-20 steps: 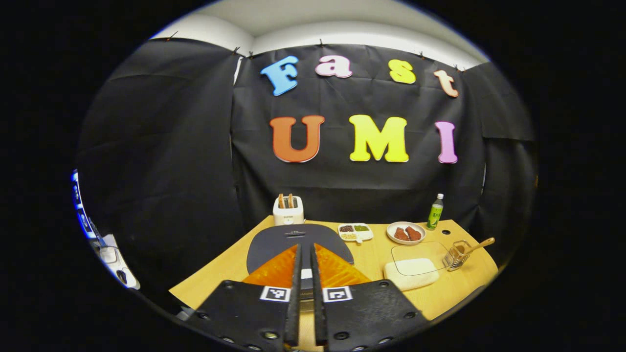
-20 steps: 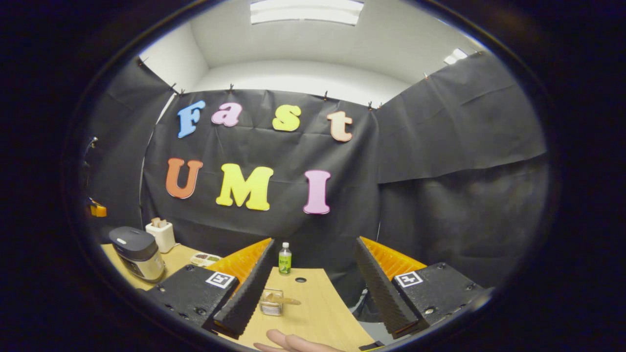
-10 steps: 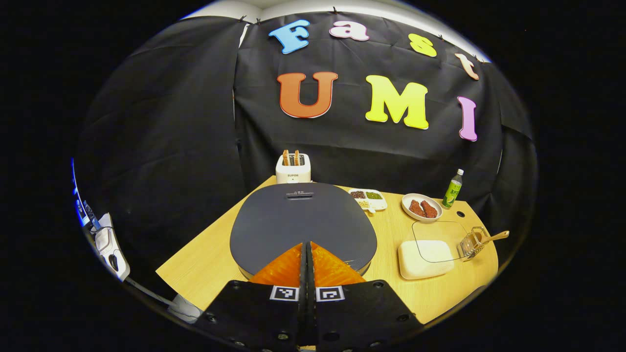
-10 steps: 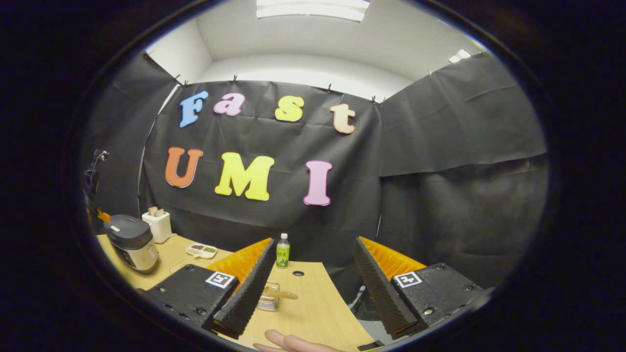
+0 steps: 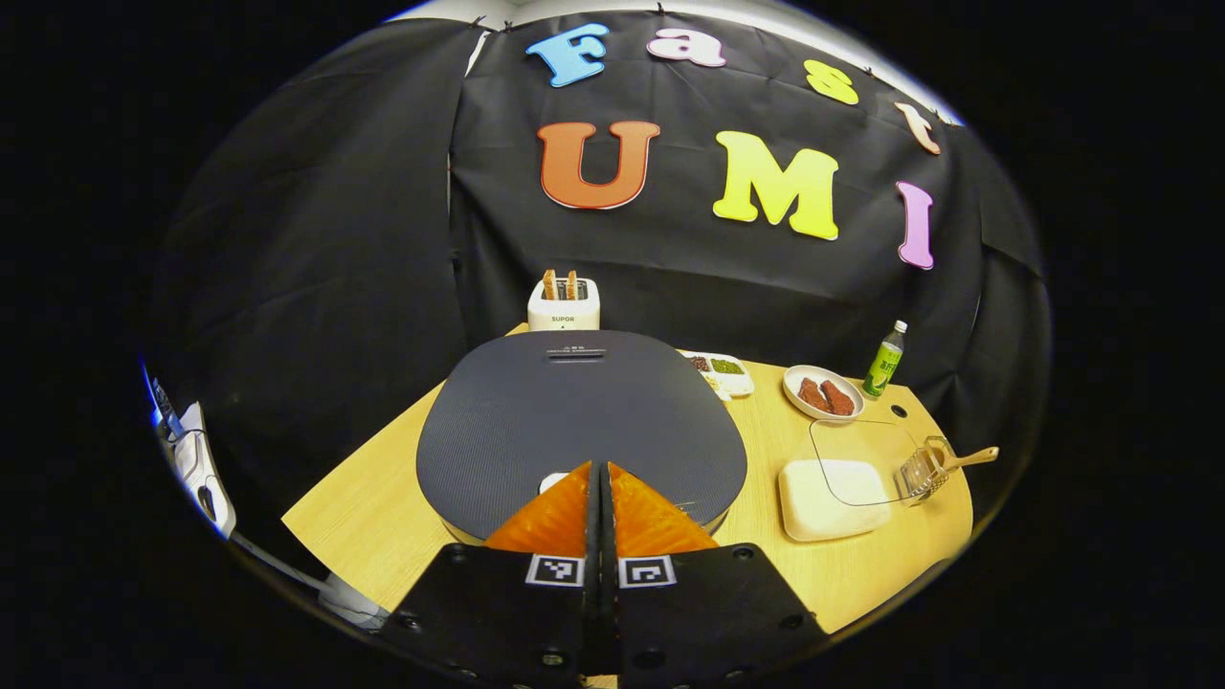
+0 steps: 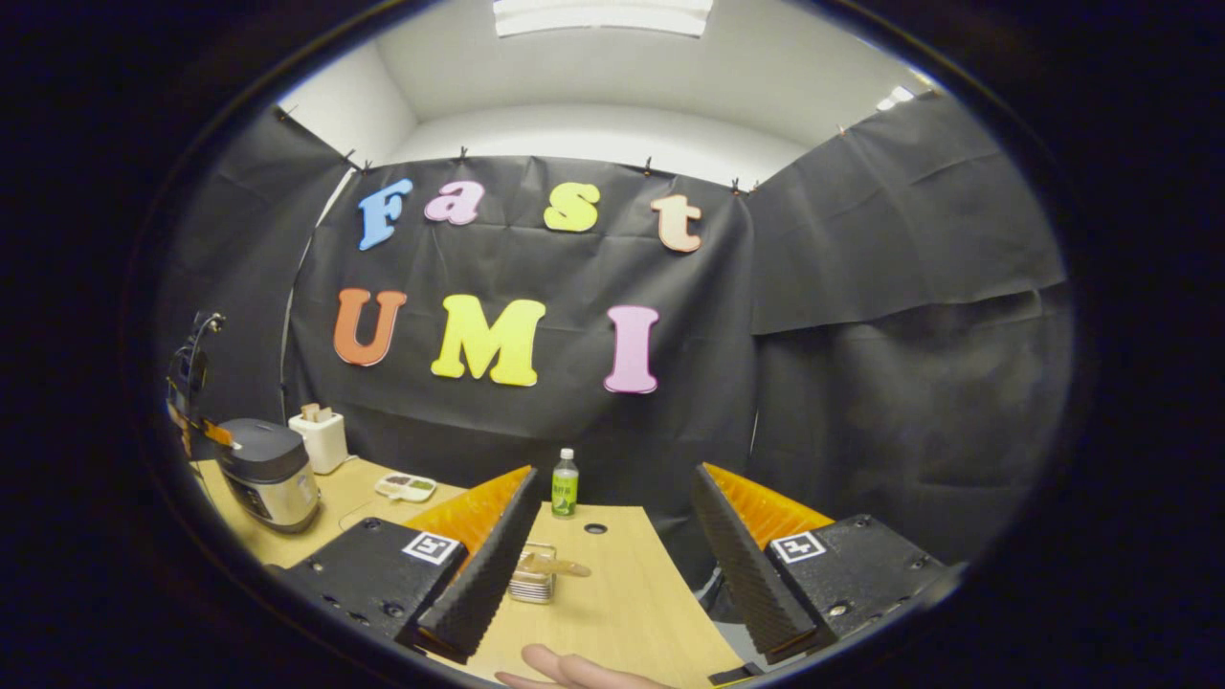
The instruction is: Close the left gripper, press the button to open the rice cooker; take a wooden spoon from the chopstick holder with the right hand, scoop a spoonful of rice and pour it into the rice cooker, then put the wooden spoon back into the chopstick holder.
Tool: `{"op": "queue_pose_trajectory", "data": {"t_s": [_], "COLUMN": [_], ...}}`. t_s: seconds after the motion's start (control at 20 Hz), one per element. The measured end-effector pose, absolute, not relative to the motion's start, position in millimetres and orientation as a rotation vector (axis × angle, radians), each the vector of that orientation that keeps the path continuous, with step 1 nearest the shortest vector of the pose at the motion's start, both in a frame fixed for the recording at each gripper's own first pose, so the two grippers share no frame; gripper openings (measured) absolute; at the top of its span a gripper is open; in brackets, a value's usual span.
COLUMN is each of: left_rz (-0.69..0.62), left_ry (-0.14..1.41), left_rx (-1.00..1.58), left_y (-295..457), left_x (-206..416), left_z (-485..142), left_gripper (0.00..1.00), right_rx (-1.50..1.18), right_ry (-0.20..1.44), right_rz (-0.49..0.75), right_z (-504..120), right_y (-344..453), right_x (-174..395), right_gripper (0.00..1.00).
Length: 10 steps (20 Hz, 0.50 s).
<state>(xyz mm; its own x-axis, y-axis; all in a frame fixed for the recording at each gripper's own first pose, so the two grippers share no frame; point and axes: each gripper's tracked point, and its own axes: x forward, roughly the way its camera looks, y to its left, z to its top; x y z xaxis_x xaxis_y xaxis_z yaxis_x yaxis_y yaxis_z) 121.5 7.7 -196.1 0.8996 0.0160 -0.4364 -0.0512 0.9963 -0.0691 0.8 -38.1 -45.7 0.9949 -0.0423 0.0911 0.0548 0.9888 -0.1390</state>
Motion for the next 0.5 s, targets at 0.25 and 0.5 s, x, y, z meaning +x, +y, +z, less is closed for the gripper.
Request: {"op": "queue_pose_trajectory", "data": {"t_s": [0.25, 0.5], "left_rz": [0.089, 0.092], "left_ry": [0.439, 0.484], "left_rx": [-0.083, -0.104], "left_y": [11, 9], "left_x": [120, 113], "left_z": [-202, -195], "left_gripper": [0.0, 0.0], "right_rx": [-0.141, -0.091], "right_ry": [-0.071, -0.057], "right_rz": [-0.046, -0.045], "right_z": [-52, -64], "right_y": [-34, -32], "right_x": [-3, -2], "right_gripper": [1.0, 1.0]}}
